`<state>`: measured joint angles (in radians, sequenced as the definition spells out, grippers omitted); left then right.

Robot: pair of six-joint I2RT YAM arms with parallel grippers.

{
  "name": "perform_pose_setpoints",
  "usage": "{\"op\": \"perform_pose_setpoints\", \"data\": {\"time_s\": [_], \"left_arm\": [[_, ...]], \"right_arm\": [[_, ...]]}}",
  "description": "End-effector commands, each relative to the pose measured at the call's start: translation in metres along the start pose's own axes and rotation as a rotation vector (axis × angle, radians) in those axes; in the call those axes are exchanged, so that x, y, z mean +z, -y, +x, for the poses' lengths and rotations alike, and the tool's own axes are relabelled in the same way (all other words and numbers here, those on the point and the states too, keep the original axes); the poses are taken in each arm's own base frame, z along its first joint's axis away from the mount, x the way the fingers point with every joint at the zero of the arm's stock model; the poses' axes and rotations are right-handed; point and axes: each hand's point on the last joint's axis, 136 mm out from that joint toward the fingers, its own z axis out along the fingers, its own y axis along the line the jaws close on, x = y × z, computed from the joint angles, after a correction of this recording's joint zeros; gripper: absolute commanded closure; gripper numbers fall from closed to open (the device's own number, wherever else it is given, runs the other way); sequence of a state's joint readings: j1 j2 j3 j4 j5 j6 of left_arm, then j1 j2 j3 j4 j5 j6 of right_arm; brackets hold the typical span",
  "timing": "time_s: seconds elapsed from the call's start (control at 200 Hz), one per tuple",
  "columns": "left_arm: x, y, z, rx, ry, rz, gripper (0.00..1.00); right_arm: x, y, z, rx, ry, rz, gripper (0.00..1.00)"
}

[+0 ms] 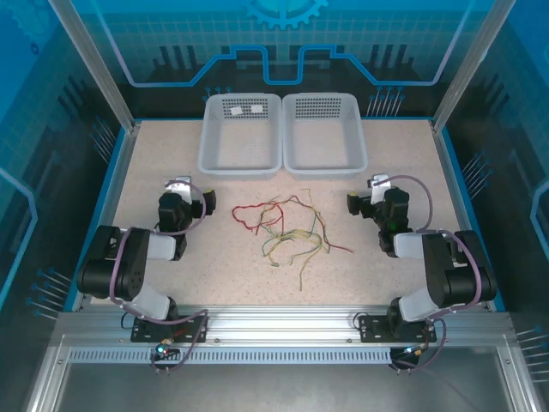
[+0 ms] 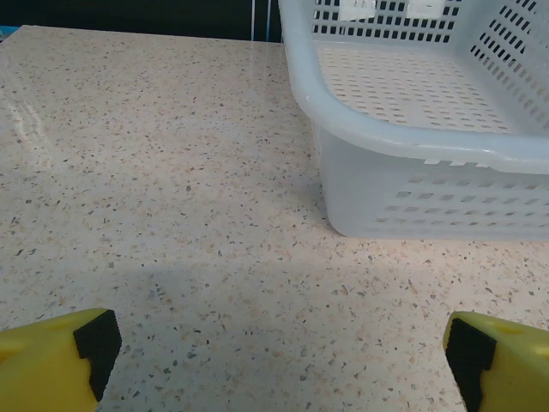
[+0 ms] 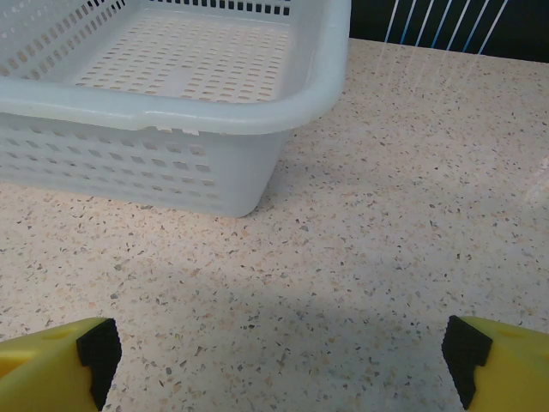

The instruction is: Untangle the cables

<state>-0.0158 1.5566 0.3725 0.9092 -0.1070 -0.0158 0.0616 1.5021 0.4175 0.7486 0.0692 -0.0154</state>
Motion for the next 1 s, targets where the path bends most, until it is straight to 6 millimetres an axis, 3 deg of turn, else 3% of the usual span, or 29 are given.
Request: {"op": "perform_pose_setpoints", "data": {"time_s": [0.0,0.56,0.615,0.68,0.775,0.82,0.88,0.996], "left_arm": [[0.001,0.003,-0.009,0.019,0.019,0.018,0.01],[0.001,0.003,-0.009,0.006,0.018,0.033,0.01],[-0.004,0.000,-0.015,0.006,0.034,0.017,0.01],[-0.021,0.010,-0.037,0.059,0.063,-0.016,0.01],[-0.052,0.032,-0.080,0.031,0.071,-0.050,0.05],[-0.067,0.059,-0.094,0.004,0.063,0.040,0.15],[-0.086,0.101,-0.103,0.018,0.034,0.157,0.25],[-0.107,0.157,-0.079,0.008,-0.100,0.318,0.42]], "right_arm": [[0.002,0.000,-0.008,0.013,0.015,-0.010,0.00],[0.001,0.000,-0.008,0.012,0.020,-0.010,0.00],[-0.005,0.007,-0.017,0.024,0.022,0.028,0.00],[-0.022,0.005,-0.044,0.040,-0.013,0.020,0.00],[-0.054,0.018,-0.082,0.389,-0.087,0.076,0.00],[-0.063,-0.015,-0.095,0.442,-0.123,-0.128,0.04],[-0.073,-0.067,-0.110,0.400,-0.132,-0.378,0.21],[-0.081,-0.151,-0.095,0.184,-0.302,-0.510,0.26]]}}
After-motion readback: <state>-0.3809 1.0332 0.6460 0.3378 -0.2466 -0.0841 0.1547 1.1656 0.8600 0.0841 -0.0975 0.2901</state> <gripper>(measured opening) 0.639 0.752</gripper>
